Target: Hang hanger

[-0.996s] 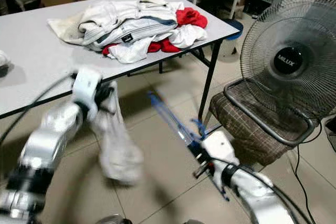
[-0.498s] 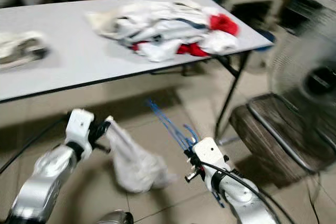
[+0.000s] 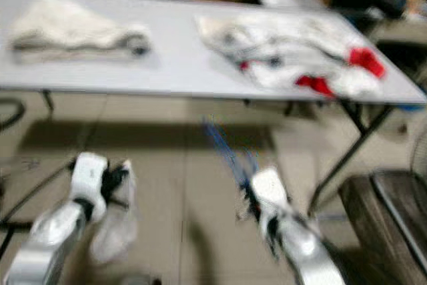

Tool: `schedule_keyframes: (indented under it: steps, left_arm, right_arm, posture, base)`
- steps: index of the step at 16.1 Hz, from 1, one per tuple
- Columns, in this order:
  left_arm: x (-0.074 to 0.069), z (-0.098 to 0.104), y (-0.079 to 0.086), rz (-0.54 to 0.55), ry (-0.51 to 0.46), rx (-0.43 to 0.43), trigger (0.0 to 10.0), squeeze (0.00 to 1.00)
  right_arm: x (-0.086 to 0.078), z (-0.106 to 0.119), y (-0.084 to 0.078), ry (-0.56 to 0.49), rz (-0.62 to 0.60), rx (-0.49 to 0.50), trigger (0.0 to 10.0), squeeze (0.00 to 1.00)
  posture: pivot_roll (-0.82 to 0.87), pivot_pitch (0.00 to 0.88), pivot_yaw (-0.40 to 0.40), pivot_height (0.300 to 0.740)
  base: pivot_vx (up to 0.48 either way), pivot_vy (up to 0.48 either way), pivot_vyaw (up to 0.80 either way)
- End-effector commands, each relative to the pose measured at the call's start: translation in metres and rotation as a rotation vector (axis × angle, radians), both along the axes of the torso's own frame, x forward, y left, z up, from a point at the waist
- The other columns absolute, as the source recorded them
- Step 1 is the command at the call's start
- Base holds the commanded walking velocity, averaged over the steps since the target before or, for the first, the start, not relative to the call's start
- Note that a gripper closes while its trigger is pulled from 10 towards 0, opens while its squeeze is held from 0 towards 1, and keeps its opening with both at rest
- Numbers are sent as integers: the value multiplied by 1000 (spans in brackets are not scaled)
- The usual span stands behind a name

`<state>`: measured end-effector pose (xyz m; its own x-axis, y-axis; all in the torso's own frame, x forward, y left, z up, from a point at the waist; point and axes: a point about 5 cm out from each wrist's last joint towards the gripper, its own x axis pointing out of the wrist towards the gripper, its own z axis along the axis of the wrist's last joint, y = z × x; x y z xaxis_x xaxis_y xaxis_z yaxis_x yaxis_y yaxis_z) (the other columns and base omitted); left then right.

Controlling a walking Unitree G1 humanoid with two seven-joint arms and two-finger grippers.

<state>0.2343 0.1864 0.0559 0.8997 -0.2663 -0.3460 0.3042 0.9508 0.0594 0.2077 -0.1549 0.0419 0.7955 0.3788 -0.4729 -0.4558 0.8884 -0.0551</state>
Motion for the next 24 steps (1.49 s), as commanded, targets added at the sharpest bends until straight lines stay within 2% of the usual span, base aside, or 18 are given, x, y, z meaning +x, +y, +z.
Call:
schedule_keyframes:
  steps: [1,3,4,6,7,9,11,15,16,19,22,24]
  left_arm:
    - [3,9,-9,-35,-45,-16,10000,0]
    - [0,7,-5,-30,-32,4,10000,0]
    - [1,8,2,4,-24,13,10000,0]
    - [3,17,6,2,-56,11,10000,0]
    - [3,21,11,37,-69,8,10000,0]
    - [2,23,13,55,-75,30,10000,0]
    - [4,32,14,83,-92,-3,10000,0]
    - [16,26,13,110,-89,-13,10000,0]
    - [23,32,8,77,-113,18,10000,0]
    - [26,33,6,38,-109,49,10000,0]
    - [37,35,3,42,-118,32,10000,0]
    - [38,34,2,50,-123,29,10000,0]
  right_arm:
    - [1,3,-9,-11,-20,-26,10000,0]
    - [-1,0,-9,4,-39,-16,10000,0]
    - [-2,-2,-6,21,-29,-18,10000,0]
    - [-3,1,0,29,2,15,10000,0]
    - [-1,2,7,30,28,38,10000,0]
    - [4,-1,12,37,16,56,10000,0]
    - [16,2,18,16,-36,89,10000,0]
    - [20,2,11,24,-48,75,10000,0]
    - [23,4,8,19,-77,128,10000,0]
    - [25,0,6,12,-85,103,10000,0]
    - [27,4,5,-1,-94,115,10000,0]
    - [32,4,4,-3,-85,110,10000,0]
  posture:
    - [-26,0,-51,740]
    - [-16,0,-51,740]
    - [-11,0,-39,740]
    - [12,4,-46,740]
    - [45,28,-70,740]
    - [69,42,-98,740]
    - [52,1,-54,740]
    - [39,0,-38,740]
    - [67,0,-33,740]
    - [48,0,-5,740]
    - [39,0,3,740]
    - [42,0,-6,740]
  base:
    - [0,0,800]
    - [0,0,800]
    - [0,0,800]
    - [0,0,800]
    - [0,0,800]
    - [0,0,800]
    - [0,0,800]
    - [0,0,761]
    - [0,0,0]
    - [0,0,800]
    - [0,-82,800]
    - [0,-375,800]
